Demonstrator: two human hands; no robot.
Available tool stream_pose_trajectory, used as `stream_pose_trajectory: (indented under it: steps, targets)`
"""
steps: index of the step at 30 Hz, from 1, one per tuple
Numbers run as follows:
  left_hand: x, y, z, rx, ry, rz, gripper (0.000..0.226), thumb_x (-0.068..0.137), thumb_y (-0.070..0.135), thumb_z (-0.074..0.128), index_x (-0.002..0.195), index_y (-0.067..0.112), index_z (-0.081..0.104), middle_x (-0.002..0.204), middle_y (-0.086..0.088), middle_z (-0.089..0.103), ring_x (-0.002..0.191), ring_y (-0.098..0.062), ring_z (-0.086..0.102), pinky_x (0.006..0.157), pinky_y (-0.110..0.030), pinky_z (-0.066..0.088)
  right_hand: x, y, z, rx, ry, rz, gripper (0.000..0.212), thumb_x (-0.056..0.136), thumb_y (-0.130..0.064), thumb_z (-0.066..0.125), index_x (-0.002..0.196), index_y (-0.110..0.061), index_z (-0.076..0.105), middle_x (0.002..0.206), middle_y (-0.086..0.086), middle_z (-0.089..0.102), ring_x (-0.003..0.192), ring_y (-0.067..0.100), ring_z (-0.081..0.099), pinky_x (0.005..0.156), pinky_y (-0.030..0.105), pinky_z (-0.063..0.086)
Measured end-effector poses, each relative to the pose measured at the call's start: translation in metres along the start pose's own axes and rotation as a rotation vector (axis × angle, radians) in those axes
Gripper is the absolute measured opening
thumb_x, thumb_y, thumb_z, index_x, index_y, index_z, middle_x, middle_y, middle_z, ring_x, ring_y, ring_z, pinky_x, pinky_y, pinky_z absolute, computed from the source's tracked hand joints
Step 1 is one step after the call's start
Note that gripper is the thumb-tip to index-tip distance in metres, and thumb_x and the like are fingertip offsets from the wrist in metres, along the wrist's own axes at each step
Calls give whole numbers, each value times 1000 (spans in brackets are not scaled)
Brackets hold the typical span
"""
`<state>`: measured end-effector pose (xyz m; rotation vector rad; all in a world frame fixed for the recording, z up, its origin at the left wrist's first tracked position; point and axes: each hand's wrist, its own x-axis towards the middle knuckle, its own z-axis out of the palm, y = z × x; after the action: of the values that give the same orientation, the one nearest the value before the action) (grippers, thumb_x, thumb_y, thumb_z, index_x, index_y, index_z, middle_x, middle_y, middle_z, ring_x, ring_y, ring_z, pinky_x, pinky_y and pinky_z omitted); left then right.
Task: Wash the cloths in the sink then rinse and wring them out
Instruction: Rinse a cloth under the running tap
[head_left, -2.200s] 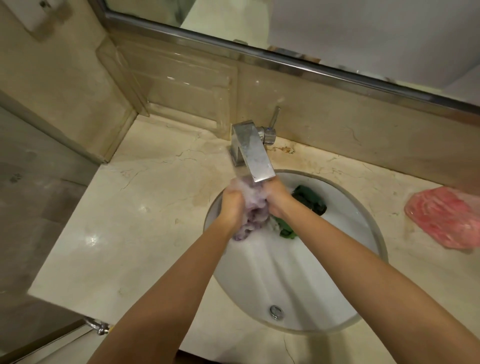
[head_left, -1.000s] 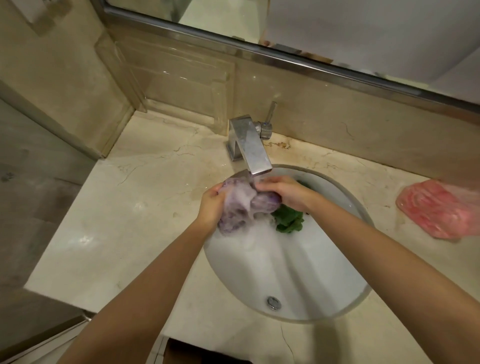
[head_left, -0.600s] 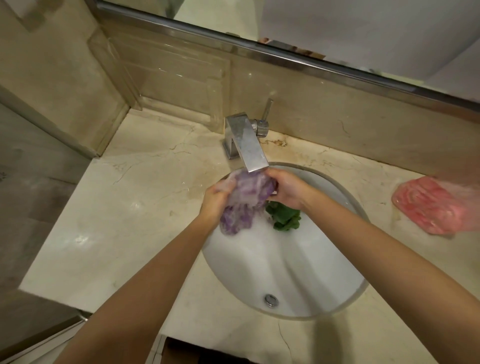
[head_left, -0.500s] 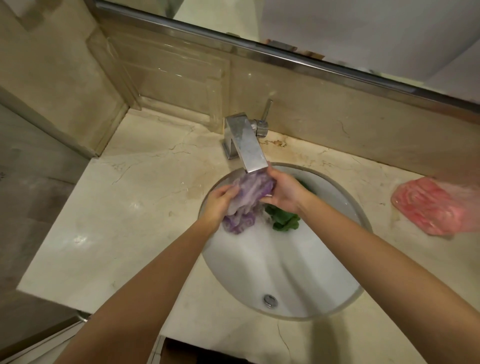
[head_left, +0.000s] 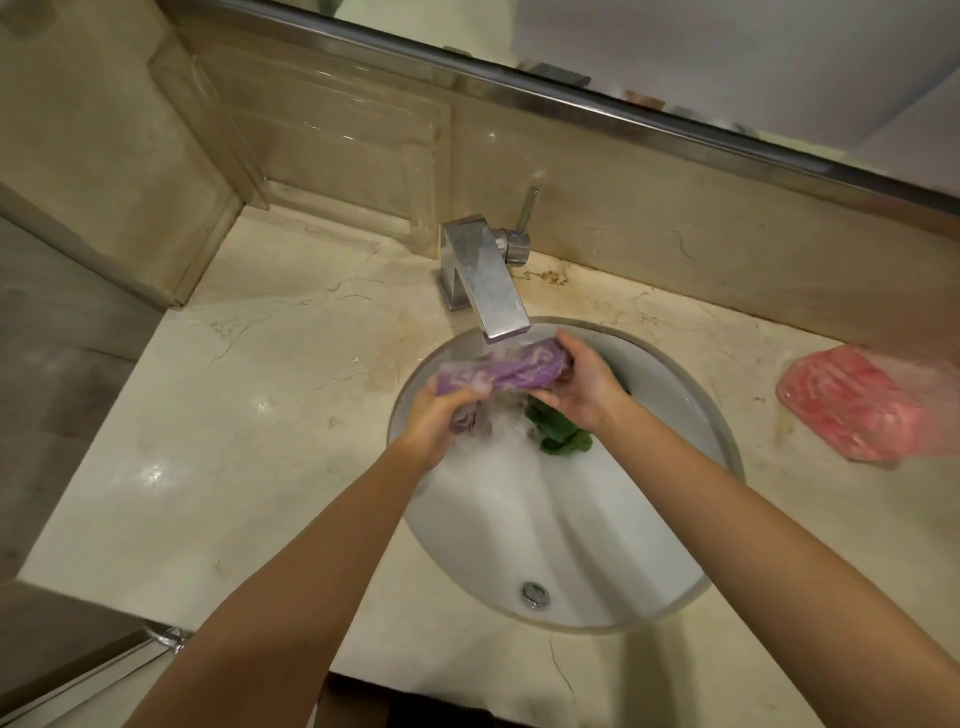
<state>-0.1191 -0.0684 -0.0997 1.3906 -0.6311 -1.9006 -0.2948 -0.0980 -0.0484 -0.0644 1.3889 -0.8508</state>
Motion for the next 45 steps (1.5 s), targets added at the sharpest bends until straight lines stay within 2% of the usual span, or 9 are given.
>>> stream_pose_trajectory:
  steps: [6, 10, 14, 21, 25, 32, 36, 39, 45]
  targets:
    - [-10, 13, 15, -403, 139, -28, 81, 82, 64, 56, 124, -6, 57, 129, -28, 55, 116, -40, 58, 107, -50, 39, 1, 43, 1, -379, 99, 122, 45, 95, -44, 54, 129, -15, 49, 139, 16, 46, 129, 31, 43, 103, 49, 41]
    - [-12, 13, 30, -362, 120, -59, 60, 99, 55, 27, 97, 7, 64, 82, -10, 74, 82, -24, 69, 88, -40, 47, 9, 56, 13, 95, -61, 162, 48, 97, -48, 46, 130, -13, 54, 128, 15, 60, 118, 34, 56, 101, 54, 43]
    - [-7, 15, 41, -218, 230, -35, 49, 98, 48, 43, 131, 13, 48, 115, -16, 65, 107, -33, 63, 96, -47, 49, 5, 53, 24, 207, -51, 92, 44, 97, -40, 49, 120, -5, 60, 111, 15, 69, 99, 29, 66, 90, 43, 50]
    - [-2, 15, 57, 394, 446, 94, 39, 101, 39, 37, 132, 16, 42, 136, -13, 41, 127, -29, 38, 104, -37, 31, 6, 53, 45, -164, 98, -114, 21, 92, -28, 57, 90, -9, 68, 96, 19, 70, 83, 27, 64, 68, 32, 52]
    - [1, 16, 51, 368, 400, 73, 34, 88, 64, 33, 98, 35, 48, 102, -8, 63, 91, -29, 64, 74, -49, 57, 8, 45, 52, -384, 281, -202, 27, 96, -33, 51, 79, -15, 60, 78, 7, 65, 70, 24, 62, 50, 28, 50]
    - [11, 25, 48, 207, 368, -162, 44, 100, 38, 33, 83, 10, 61, 78, -17, 64, 64, -28, 59, 43, -21, 39, 9, 29, 48, -647, 224, -268, 28, 99, -19, 40, 75, -20, 52, 75, 5, 56, 64, 21, 56, 53, 28, 48]
    - [8, 19, 44, 64, 322, -248, 43, 100, 40, 32, 87, 12, 62, 68, -9, 62, 56, -21, 59, 41, -17, 34, 9, 10, 40, -1131, 40, -363, 52, 97, -42, 51, 141, -19, 35, 115, 6, 62, 87, 18, 63, 74, 32, 51]
    - [2, 18, 43, -75, 337, -264, 42, 102, 42, 32, 98, 13, 62, 73, -4, 62, 58, -15, 55, 42, -17, 35, 5, -28, 42, -1065, 211, -628, 69, 97, -22, 54, 153, -17, 14, 127, 7, 56, 108, 22, 59, 89, 36, 48]
    - [-4, 12, 39, -120, 389, -242, 45, 99, 40, 39, 117, 6, 63, 80, -7, 61, 61, -19, 56, 36, -16, 43, 12, -91, 77, -701, 44, -486, 52, 91, -1, 49, 141, -14, 44, 98, -1, 57, 67, 6, 51, 51, 21, 41]
